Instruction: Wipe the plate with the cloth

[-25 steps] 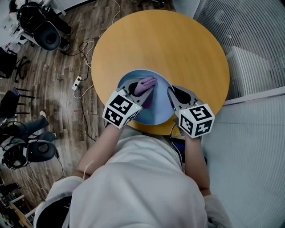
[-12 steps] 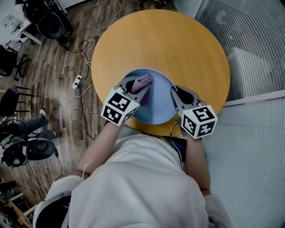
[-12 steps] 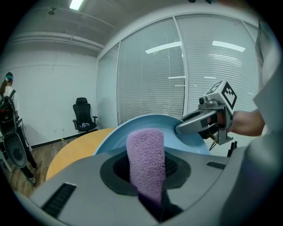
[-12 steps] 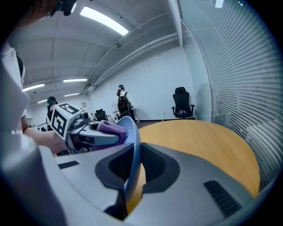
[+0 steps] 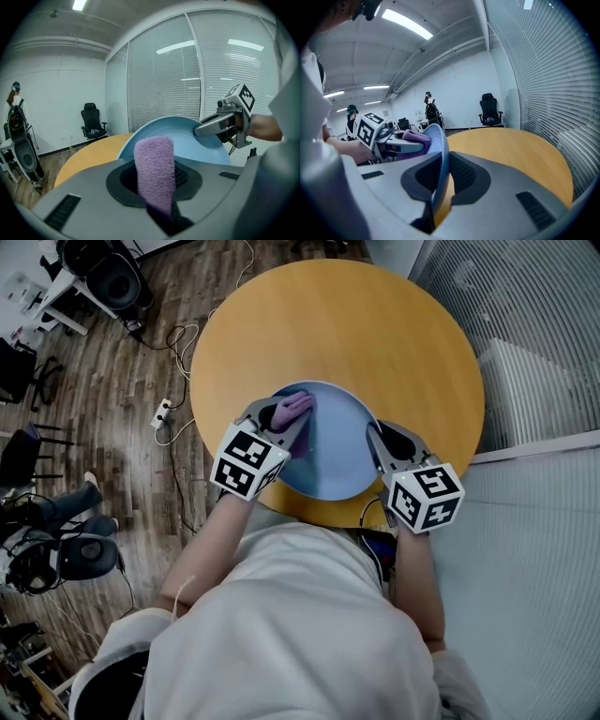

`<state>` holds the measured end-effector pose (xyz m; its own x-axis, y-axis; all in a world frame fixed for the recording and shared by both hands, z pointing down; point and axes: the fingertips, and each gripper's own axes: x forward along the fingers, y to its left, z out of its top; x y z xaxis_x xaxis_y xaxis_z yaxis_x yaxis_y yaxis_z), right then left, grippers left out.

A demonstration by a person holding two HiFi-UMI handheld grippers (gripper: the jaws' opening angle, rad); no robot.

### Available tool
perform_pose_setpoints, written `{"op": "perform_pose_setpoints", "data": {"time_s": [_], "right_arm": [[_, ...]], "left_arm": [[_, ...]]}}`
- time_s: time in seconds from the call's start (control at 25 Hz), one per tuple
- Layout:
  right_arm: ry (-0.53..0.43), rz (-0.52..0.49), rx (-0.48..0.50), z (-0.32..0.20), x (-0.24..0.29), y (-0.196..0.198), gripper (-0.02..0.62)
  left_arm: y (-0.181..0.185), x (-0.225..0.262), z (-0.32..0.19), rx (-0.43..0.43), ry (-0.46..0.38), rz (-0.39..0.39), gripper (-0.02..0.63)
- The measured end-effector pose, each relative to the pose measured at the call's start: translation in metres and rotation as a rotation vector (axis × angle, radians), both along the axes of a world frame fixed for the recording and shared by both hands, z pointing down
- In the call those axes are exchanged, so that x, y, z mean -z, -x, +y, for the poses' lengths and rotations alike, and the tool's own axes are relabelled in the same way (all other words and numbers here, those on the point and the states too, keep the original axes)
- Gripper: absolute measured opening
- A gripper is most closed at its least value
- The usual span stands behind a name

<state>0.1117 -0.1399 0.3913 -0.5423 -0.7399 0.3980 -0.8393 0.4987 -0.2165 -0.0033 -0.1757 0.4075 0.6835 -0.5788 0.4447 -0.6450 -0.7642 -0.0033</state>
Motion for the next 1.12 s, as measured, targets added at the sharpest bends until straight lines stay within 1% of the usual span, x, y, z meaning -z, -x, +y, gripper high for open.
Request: {"op": "perform_pose_setpoints", "data": {"time_s": [0.2, 0.48, 0.72, 0.92, 1.12], "right_arm": [[0.003, -0.02, -0.02, -0.003, 0.002, -0.012, 0.038], [0.0, -0.046, -0.04, -0.001, 0.005, -0.015, 0.038], [-0.005, -0.072, -0.028, -0.001, 0.005, -0.016, 0.046], [-0.004, -0.077, -0.029, 0.005, 0.0, -0.009, 0.048], [-0.005, -0.071, -0.022, 0.009, -0.007, -0.01, 0.049]], "left_arm": [[-0.002, -0.001, -0.005, 0.005, -0.003, -0.015, 0.083], [0.015, -0.004, -0.007, 0.035, -0.013, -0.042, 0.083], [0.007, -0.009, -0.006, 0.032, -0.01, -0.058, 0.083], [0.007, -0.013, 0.001, 0.022, -0.014, -0.053, 0.083], [-0.003, -0.018, 0.006, 0.005, -0.02, -0.05, 0.083]]}}
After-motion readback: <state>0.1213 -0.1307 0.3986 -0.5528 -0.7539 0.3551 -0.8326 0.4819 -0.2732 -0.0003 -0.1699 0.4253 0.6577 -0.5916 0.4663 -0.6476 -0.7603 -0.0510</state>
